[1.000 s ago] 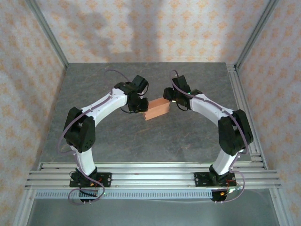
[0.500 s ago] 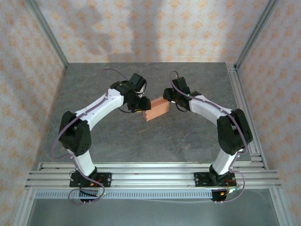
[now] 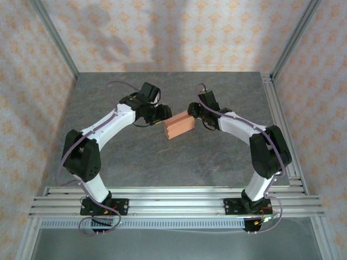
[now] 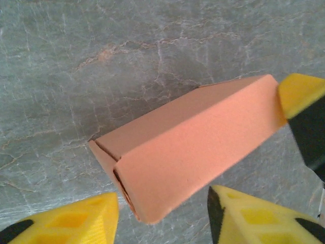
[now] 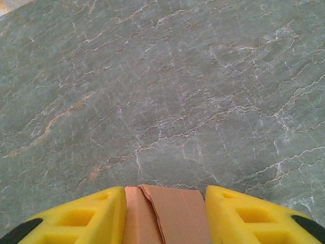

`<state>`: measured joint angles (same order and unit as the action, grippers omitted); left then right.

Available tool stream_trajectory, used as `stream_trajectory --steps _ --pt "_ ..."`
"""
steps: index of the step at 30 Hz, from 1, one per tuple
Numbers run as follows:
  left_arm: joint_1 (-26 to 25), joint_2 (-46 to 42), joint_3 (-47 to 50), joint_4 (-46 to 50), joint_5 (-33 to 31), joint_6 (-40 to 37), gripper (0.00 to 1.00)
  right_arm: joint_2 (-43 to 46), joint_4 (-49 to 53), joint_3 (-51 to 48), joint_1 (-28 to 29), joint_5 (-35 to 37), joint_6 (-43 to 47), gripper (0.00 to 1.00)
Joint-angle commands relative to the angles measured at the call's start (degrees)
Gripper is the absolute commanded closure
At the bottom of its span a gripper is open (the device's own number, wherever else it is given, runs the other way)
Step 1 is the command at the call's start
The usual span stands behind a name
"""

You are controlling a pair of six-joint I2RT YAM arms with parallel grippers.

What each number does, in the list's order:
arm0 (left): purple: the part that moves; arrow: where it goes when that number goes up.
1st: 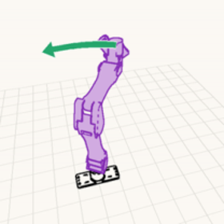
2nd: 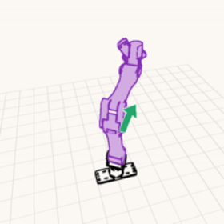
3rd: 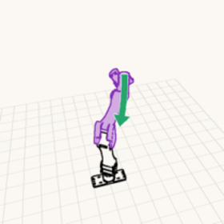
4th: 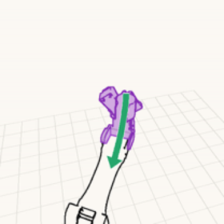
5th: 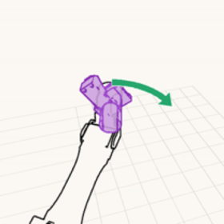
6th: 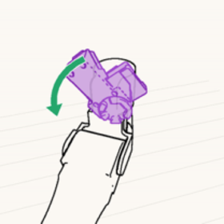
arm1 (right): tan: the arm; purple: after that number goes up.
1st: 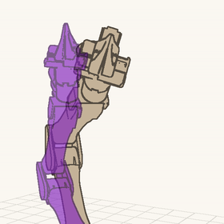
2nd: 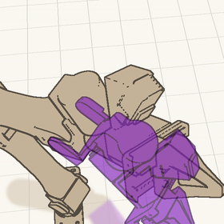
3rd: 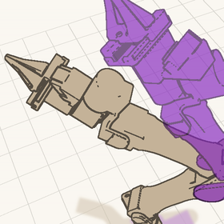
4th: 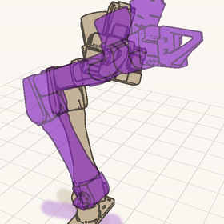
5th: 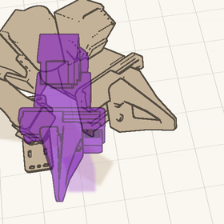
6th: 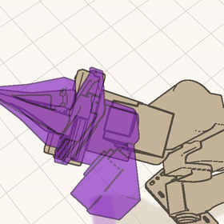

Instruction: Fold the paper box

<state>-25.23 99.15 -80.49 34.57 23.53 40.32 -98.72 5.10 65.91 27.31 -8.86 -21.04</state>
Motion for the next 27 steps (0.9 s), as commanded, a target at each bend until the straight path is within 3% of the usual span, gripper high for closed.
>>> stream_trajectory --steps 1,8,15,20,22,24,27 --pt "-0.2 1.3 0.8 -0.4 -3.1 1.1 0.56 -0.1 3.9 -2.2 0.0 -1.4 0.3 0.56" --pt "-0.5 3.8 5.6 -1.7 -4.8 2.0 0.7 0.0 3.2 -2.8 0.0 -2.3 1.2 0.55" --pt "-0.7 4.5 9.2 -2.4 -4.9 1.9 0.74 1.0 2.4 -2.3 0.0 -5.2 2.8 0.53" --pt "-1.3 5.0 10.5 -2.6 -5.3 1.8 0.75 1.4 -1.9 -0.9 -0.1 -12.7 3.8 0.32" --pt "-1.7 5.1 10.9 -2.9 -5.6 1.9 0.75 0.8 -3.0 -1.3 -0.1 -13.9 3.8 0.3" --pt "-2.1 5.3 11.1 -2.8 -6.0 1.9 0.75 0.3 -3.4 -2.4 -0.1 -13.3 3.8 0.31" --pt "-2.2 5.4 11.6 -2.9 -6.3 2.0 0.75 -0.1 -4.8 -5.1 -0.5 -12.7 2.9 0.45"
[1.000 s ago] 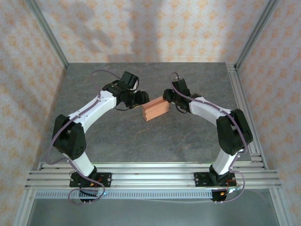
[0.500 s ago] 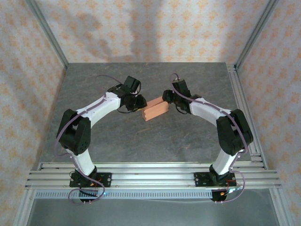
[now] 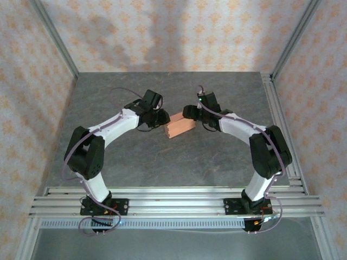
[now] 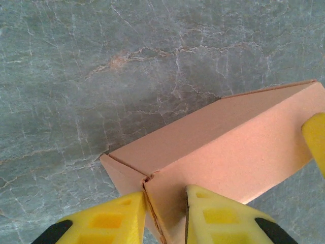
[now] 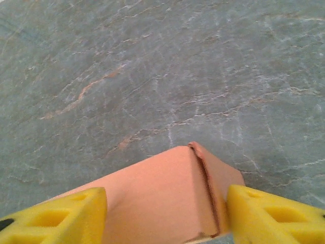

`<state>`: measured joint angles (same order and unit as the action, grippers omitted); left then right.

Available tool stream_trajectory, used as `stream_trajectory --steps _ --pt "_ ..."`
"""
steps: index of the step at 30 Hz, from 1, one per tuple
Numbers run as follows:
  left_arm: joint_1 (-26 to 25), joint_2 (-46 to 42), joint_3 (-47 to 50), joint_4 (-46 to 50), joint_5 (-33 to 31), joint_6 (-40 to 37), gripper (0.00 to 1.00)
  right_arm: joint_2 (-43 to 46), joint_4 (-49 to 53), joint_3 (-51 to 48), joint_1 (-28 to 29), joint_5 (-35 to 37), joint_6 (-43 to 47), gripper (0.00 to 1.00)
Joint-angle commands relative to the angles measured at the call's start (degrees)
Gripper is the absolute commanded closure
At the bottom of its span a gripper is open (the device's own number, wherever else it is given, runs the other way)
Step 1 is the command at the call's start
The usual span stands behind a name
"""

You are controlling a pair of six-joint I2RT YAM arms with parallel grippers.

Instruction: Fold the paper box

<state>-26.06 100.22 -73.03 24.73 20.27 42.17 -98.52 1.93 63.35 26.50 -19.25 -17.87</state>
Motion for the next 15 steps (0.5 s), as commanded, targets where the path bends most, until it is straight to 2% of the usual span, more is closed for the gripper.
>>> stream_trajectory --steps 1,11,14,15 --pt "-1.4 4.5 4.2 6.7 -3.0 0.1 0.75 -0.4 -2.1 -3.6 0.0 -2.4 -0.7 0.5" --pt "-1.9 4.6 5.3 6.4 -2.7 0.3 0.75 1.4 -6.5 -9.8 -1.1 -3.1 -3.9 0.89" --pt "-2.3 4.0 5.1 6.3 -2.8 0.4 0.72 3.0 -7.2 -9.3 -1.1 -3.2 -3.8 0.88" --pt "-2.5 3.8 5.0 6.3 -2.9 0.5 0.68 3.5 -7.7 -9.3 -1.1 -3.4 -3.8 0.82"
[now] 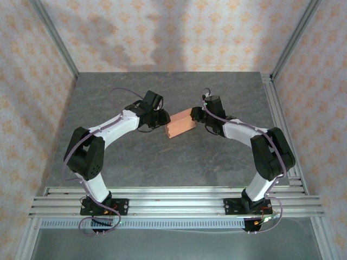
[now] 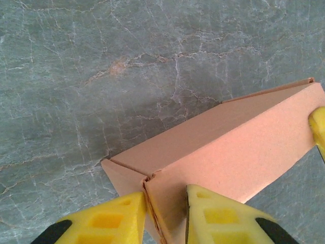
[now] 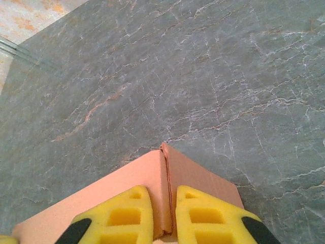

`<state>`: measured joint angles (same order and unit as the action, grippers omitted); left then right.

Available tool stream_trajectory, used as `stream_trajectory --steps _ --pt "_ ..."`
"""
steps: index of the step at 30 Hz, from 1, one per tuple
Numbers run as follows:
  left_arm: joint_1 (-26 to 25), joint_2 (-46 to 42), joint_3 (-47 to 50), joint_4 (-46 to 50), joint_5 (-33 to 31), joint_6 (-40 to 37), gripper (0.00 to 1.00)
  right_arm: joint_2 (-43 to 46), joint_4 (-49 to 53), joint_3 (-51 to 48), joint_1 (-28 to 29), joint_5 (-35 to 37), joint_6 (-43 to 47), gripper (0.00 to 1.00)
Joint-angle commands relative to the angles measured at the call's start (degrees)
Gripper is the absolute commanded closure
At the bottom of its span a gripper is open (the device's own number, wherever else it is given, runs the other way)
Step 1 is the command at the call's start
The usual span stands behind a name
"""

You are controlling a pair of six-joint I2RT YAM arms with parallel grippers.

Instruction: Fold the paper box

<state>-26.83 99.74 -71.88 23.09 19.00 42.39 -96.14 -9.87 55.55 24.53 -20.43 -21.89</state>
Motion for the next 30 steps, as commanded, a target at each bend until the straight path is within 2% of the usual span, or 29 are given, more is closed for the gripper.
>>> stream_trajectory --steps 1,4,7,10,12,17,21,23,27,30 --pt "-2.0 4.1 3.7 8.0 -1.6 0.3 0.66 1.6 3.2 -1.5 0.9 -2.1 -0.1 0.72" --pt "-2.5 3.9 3.0 8.5 -1.5 0.2 0.64 2.7 0.4 -1.4 0.9 -1.2 -1.3 0.55" --pt "-2.8 3.9 2.8 8.8 -1.7 0.1 0.66 2.3 -1.5 -0.4 0.5 0.8 -3.0 0.46" --pt "-2.9 4.1 3.2 8.6 -1.6 0.0 0.71 0.3 -1.3 0.7 -0.8 0.3 -4.7 0.44" --pt "-2.9 4.2 3.2 8.8 -1.4 0.1 0.74 -0.7 0.0 0.8 -1.1 0.2 -4.8 0.47" --pt "-2.9 4.3 3.7 8.5 -1.2 0.1 0.84 -1.6 -1.9 -3.5 -1.1 1.8 -4.8 0.71" --pt "-2.9 4.6 3.9 8.6 -1.1 0.1 0.89 -0.6 -2.8 -5.7 -1.1 2.1 -5.3 0.79" --pt "-2.9 4.6 4.1 8.5 -1.2 0.1 0.9 0.6 -2.8 -5.9 -1.2 2.2 -5.3 0.8" --pt "-2.9 4.6 4.4 8.4 -1.3 0.1 0.91 2.9 -2.1 -4.5 -2.7 1.6 -5.4 0.56" --pt "-2.9 4.7 4.5 8.3 -1.4 0.2 0.91 3.4 -4.7 -3.5 -4.7 -1.9 -8.4 0.46"
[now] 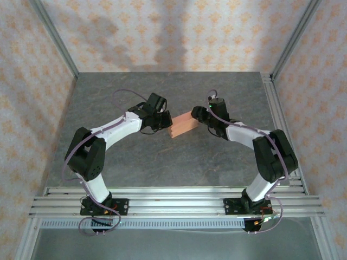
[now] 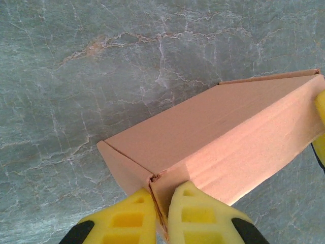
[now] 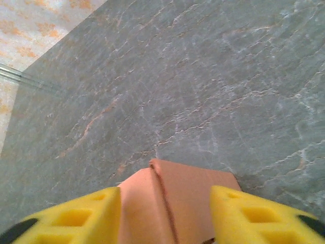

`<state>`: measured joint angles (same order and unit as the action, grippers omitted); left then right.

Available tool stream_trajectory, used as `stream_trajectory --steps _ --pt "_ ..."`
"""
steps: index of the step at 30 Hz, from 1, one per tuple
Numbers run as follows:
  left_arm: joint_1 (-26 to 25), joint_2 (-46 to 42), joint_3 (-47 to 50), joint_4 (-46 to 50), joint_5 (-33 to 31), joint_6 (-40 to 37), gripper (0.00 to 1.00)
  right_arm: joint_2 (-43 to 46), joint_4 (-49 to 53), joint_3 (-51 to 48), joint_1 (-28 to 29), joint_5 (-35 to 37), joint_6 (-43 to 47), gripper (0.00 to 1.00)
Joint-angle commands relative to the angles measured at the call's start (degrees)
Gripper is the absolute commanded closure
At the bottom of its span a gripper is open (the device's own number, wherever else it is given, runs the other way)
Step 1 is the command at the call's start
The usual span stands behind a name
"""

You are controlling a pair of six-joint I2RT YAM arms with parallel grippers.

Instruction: Fold the paper box

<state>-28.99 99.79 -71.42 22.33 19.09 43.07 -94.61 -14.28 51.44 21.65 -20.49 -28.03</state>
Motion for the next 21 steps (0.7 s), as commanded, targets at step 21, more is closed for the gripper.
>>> stream_trajectory --steps 21 --pt "-0.8 4.8 2.6 10.4 -1.4 -1.8 0.91 -3.6 -3.4 -3.5 -3.7 -7.3 -5.6 0.73"
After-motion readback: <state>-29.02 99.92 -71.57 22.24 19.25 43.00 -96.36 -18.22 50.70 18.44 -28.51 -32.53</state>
